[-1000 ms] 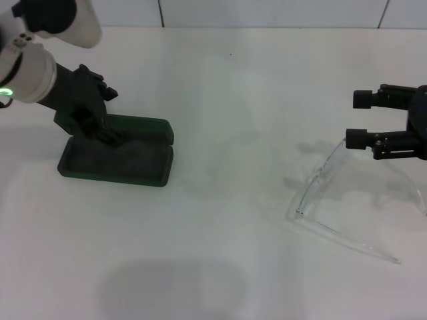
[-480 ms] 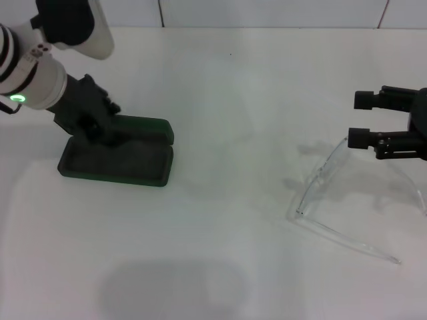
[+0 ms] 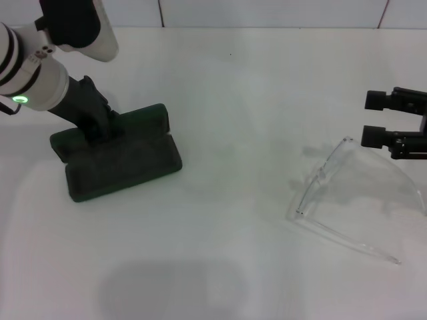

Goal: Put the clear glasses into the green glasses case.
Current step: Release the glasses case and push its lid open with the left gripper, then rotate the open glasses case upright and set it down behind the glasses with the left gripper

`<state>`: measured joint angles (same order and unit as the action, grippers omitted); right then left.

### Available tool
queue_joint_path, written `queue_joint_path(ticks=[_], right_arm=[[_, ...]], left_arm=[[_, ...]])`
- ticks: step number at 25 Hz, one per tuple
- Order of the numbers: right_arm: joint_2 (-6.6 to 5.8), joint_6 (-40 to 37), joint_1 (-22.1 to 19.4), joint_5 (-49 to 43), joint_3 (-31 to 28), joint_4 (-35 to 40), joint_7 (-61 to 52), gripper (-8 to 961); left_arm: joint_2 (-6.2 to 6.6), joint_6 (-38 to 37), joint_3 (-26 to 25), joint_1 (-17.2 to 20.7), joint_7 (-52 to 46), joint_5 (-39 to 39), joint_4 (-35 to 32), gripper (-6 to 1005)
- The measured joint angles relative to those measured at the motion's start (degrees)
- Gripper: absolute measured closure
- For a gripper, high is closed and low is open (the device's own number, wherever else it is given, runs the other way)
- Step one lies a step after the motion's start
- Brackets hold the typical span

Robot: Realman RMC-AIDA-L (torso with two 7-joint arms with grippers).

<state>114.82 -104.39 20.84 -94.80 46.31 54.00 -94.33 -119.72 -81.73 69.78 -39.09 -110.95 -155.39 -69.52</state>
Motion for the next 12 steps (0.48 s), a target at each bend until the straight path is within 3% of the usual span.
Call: queue_joint_path(ticks=[3,9,12], right_arm=[[0.0,-0.69,-0.25,0.18,-0.8,-0.61,0.25,81],[-0.29,-1.27,-0.96,0.28,-3.78,-0.75,1.13,81],[-1.43,-2.85,-1.97,-0.03,-7.54,-0.75,1.57,81]], left_arm=[[-0.03,-0.2,1.99,1.21,-1.01,0.04,-2.39,772],[-0.11,-2.85,5.23,3.28,-3.44,0.72,-10.12,802],[-0.15,-3.67,6.75,4.18,-4.56,1.41,-12.85,800]])
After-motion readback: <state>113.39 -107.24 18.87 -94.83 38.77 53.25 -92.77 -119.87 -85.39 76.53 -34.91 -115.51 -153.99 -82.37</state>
